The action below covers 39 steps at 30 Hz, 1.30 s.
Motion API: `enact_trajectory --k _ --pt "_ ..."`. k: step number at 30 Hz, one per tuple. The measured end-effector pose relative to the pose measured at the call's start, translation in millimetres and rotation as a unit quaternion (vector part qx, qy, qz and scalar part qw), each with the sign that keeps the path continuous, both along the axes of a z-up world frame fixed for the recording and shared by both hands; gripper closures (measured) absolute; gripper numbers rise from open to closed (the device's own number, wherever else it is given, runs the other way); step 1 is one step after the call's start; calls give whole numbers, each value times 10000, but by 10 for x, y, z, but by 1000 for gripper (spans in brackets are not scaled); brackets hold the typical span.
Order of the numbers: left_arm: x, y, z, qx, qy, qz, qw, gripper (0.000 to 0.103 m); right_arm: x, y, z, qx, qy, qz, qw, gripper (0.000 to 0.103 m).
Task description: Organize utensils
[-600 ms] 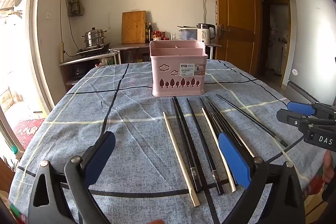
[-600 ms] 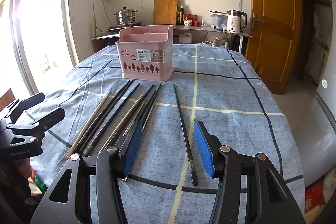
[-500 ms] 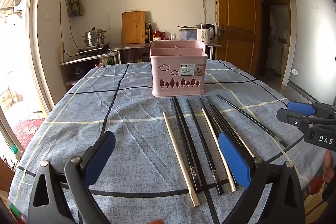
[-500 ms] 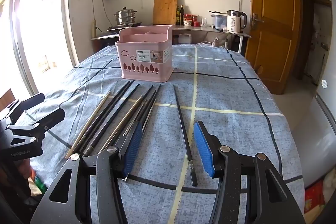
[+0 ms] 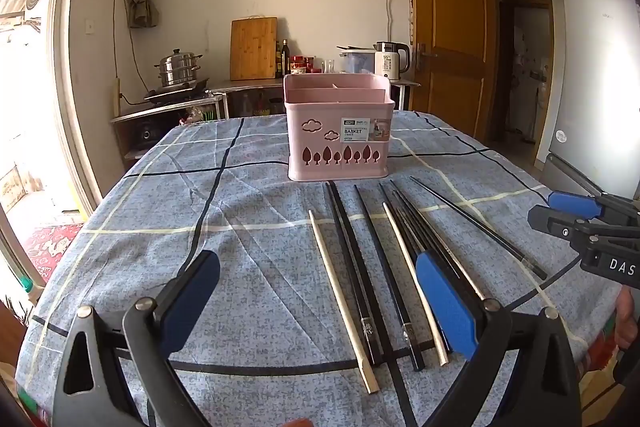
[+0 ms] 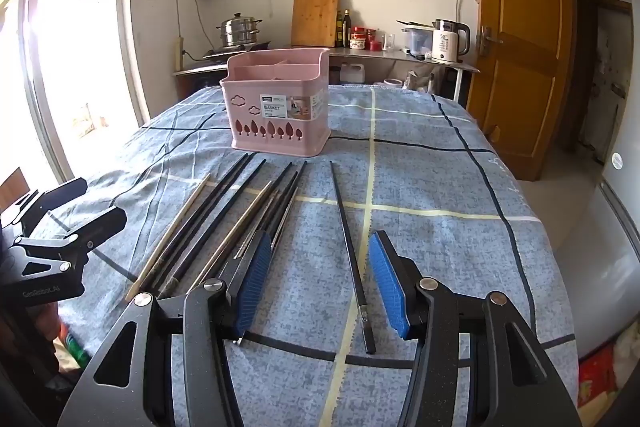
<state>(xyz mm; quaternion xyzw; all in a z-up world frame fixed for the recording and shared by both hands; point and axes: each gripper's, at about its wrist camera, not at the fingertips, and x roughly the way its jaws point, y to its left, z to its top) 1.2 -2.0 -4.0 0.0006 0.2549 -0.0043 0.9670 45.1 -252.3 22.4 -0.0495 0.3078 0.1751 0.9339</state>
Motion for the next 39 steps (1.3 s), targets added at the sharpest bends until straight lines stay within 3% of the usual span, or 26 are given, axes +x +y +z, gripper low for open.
enact_trajectory --k 39 --pt "11 -7 14 -21 35 -45 10000 3 7 7 2 -8 10 3 10000 51"
